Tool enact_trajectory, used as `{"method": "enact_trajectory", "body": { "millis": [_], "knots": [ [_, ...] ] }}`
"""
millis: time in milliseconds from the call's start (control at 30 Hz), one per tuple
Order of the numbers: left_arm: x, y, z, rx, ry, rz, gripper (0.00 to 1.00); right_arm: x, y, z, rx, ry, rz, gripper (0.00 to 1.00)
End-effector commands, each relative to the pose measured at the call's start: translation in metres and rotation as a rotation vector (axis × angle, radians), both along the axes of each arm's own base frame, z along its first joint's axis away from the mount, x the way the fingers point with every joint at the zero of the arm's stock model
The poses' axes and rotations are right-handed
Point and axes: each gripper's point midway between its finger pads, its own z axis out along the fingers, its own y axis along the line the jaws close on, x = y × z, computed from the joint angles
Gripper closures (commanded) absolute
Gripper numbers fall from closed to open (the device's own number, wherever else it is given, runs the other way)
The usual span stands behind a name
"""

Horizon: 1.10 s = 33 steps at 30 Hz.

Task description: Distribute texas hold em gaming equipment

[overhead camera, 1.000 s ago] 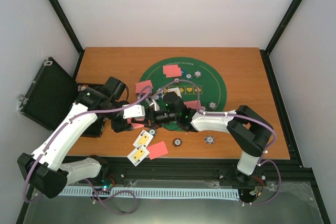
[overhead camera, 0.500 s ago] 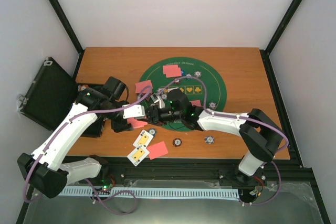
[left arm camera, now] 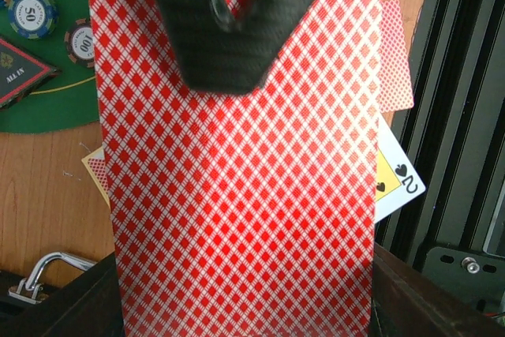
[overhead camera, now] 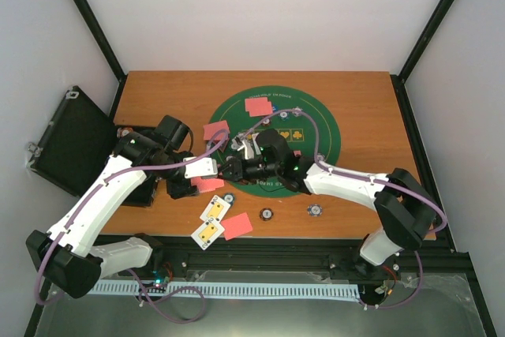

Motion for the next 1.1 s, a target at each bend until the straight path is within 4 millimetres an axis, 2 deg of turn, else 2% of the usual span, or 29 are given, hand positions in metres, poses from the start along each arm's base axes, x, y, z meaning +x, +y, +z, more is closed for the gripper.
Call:
{"method": "enact_trajectory", "body": {
  "millis": [0,100,133,433,567,733,767,867,967,1000,1067],
  "knots": [
    [-0.002,-0.003,0.008,-0.02,-0.011,-0.006,0.83,0.012,-0.015,0.0,-0.055,-0.024,-0.054,0.84],
    [-0.001,-0.002,0.009,-0.019,-0.016,-0.004,0.83,0.013,-0.018,0.004,-0.048,-0.023,-0.061,0.96],
    [-0.001,-0.002,0.009,-0.02,-0.019,-0.004,0.83,0.013,-0.019,0.005,-0.043,-0.02,-0.064,0.97],
    [-0.001,0.0,0.007,-0.007,-0.028,-0.006,0.83,0.014,-0.029,0.021,0.074,0.015,-0.072,0.97],
    [-0.001,0.002,0.006,0.002,-0.03,-0.004,0.83,0.024,-0.046,0.024,0.061,0.008,-0.102,0.97],
    [0.0,0.002,0.005,0.002,-0.029,-0.002,0.83,0.053,-0.091,0.031,0.022,-0.03,-0.191,0.97],
    [0.0,0.002,0.005,0.004,-0.028,-0.002,0.83,0.058,-0.102,0.025,-0.031,-0.025,-0.204,0.97],
    [0.001,0.003,0.005,0.013,-0.032,0.0,0.83,0.081,-0.132,0.027,-0.207,-0.135,-0.247,0.97],
    [0.001,0.003,0.005,0.012,-0.032,0.0,0.83,0.115,-0.161,0.029,-0.442,-0.288,-0.326,0.97],
    [0.001,0.003,0.005,0.012,-0.03,0.0,0.83,0.128,-0.167,0.035,-0.504,-0.344,-0.353,0.97],
    [0.001,0.002,0.004,0.009,-0.025,0.002,0.83,0.151,-0.183,0.029,-0.657,-0.421,-0.399,0.97]
  ]
}}
